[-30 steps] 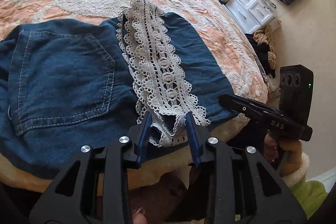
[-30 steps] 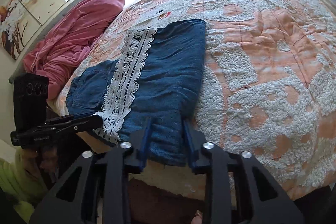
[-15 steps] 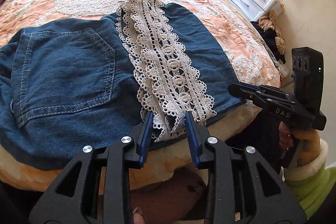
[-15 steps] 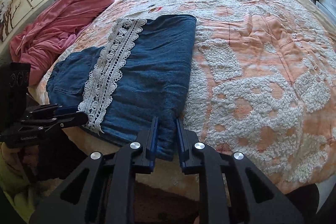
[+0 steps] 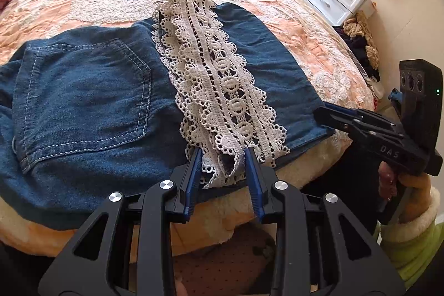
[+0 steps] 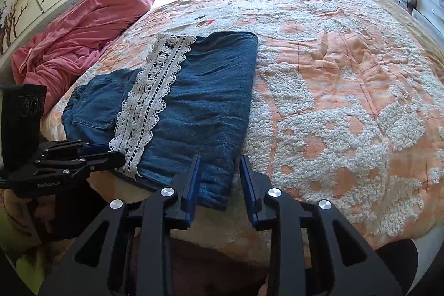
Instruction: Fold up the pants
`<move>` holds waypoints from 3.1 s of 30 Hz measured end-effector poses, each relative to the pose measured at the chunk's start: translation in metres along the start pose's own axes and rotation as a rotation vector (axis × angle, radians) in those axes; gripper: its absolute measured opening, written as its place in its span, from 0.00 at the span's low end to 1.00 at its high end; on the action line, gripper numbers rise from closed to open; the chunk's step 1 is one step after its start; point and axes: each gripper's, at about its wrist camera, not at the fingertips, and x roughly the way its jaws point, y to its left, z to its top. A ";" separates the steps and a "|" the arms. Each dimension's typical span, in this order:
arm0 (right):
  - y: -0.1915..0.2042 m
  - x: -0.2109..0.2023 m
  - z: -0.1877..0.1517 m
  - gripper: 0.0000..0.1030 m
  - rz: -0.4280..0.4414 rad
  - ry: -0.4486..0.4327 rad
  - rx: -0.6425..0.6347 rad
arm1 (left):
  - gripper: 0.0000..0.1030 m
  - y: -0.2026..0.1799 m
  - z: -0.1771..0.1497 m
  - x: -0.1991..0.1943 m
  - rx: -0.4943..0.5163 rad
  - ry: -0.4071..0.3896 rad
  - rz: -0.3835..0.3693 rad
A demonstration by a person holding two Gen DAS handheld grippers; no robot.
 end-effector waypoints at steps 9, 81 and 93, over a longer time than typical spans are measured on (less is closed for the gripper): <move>0.032 -0.017 0.006 0.30 0.053 -0.065 -0.104 | 0.31 -0.001 -0.001 -0.013 0.003 -0.016 0.004; 0.224 0.124 0.132 0.91 0.216 0.129 -0.450 | 0.91 0.134 -0.032 -0.091 -0.307 -0.136 0.124; 0.242 0.190 0.141 0.56 0.349 0.335 -0.478 | 0.86 0.141 -0.030 -0.086 -0.328 -0.149 0.112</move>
